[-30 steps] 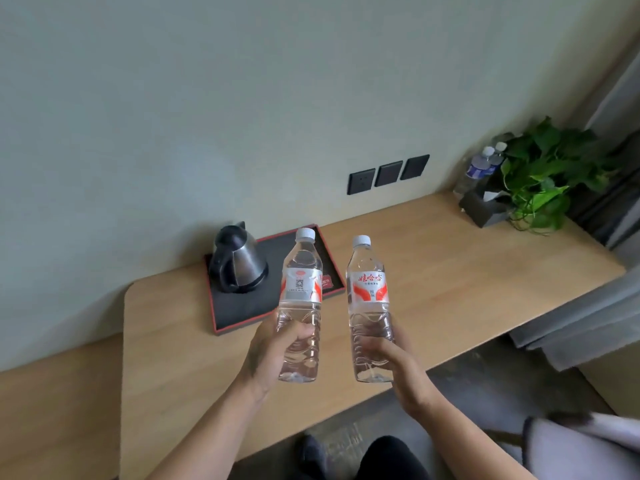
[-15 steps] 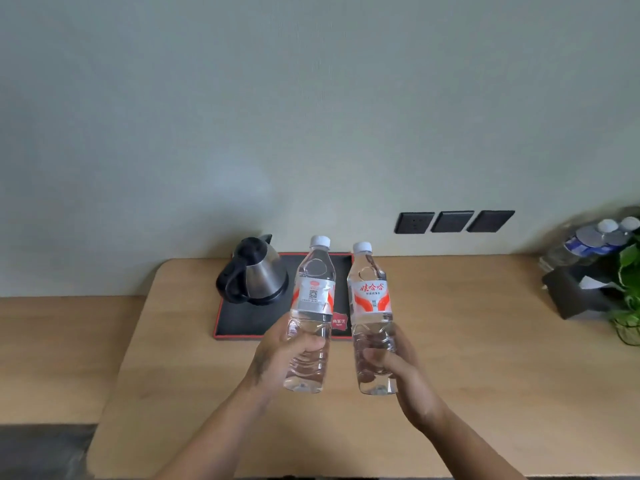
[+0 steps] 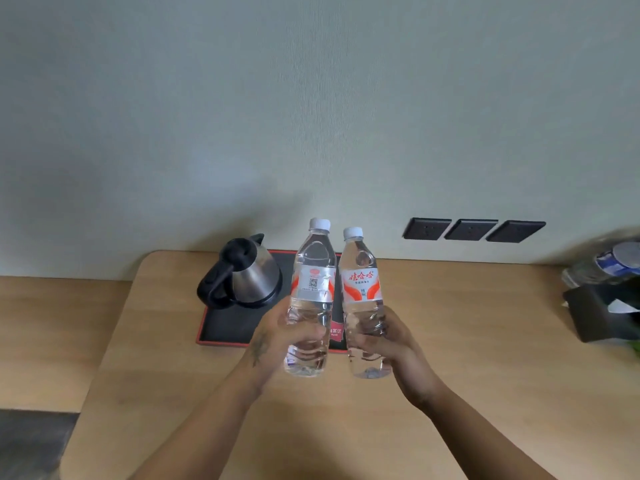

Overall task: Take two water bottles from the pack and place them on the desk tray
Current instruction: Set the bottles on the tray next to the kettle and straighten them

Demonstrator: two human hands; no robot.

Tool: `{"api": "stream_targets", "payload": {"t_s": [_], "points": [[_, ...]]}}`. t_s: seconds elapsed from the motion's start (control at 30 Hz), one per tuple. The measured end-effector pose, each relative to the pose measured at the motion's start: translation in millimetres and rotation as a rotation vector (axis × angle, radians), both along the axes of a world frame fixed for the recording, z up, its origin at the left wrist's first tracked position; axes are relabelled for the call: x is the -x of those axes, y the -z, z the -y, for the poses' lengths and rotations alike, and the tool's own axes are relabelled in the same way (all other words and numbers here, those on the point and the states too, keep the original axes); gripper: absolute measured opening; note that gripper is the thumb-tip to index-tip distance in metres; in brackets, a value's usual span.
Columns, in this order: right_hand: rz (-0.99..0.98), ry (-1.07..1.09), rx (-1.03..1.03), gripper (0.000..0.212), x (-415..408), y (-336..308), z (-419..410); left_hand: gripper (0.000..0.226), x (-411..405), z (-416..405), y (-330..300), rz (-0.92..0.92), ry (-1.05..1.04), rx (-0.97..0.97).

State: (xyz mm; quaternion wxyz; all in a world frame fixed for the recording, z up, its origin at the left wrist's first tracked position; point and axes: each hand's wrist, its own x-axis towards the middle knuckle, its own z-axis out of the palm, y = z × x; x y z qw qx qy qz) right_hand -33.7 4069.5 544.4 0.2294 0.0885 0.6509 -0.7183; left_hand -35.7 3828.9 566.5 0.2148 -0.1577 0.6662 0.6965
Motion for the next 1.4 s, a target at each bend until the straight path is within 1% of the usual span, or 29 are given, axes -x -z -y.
{"api": "stream_targets", "payload": {"t_s": [0.07,0.13,0.23,0.37,0.5,0.57,0.63,0.73,0.83,0.93,1.1,1.2,1.33,1.4], "points": [[-0.024,0.003,-0.005,0.061,20,4,3,0.055,23,4,3,-0.02,0.043,0.026],[-0.05,0.03,-0.005,0.061,45,11,4,0.06,49,7,9,-0.054,0.09,0.04],[-0.107,-0.02,-0.071,0.067,87,34,6,0.068,92,11,39,-0.118,0.093,0.118],[-0.196,-0.047,-0.223,0.069,137,76,9,0.066,136,10,89,-0.175,0.095,0.218],[-0.246,-0.063,-0.331,0.072,168,117,10,0.063,164,3,123,-0.177,0.089,0.242],[-0.275,-0.081,-0.375,0.072,180,135,8,0.066,176,3,140,-0.182,0.1,0.244],[-0.299,-0.114,-0.418,0.071,187,152,6,0.066,183,3,157,-0.197,0.111,0.272],[-0.282,-0.143,-0.506,0.071,191,171,9,0.066,189,3,179,-0.21,0.124,0.277],[-0.256,-0.154,-0.528,0.07,195,188,11,0.067,192,2,200,-0.236,0.108,0.258],[-0.254,-0.145,-0.551,0.071,200,200,11,0.07,193,-1,210,-0.224,0.098,0.266],[-0.202,-0.118,-0.598,0.061,204,212,15,0.073,199,-3,224,-0.212,0.093,0.297],[-0.191,-0.102,-0.62,0.069,206,215,20,0.074,201,-2,229,-0.195,0.062,0.291],[-0.248,-0.111,-0.652,0.067,206,210,24,0.07,203,-1,232,-0.208,0.072,0.312],[-0.249,-0.146,-0.7,0.072,204,201,25,0.067,200,-1,230,-0.224,0.079,0.322]]}}
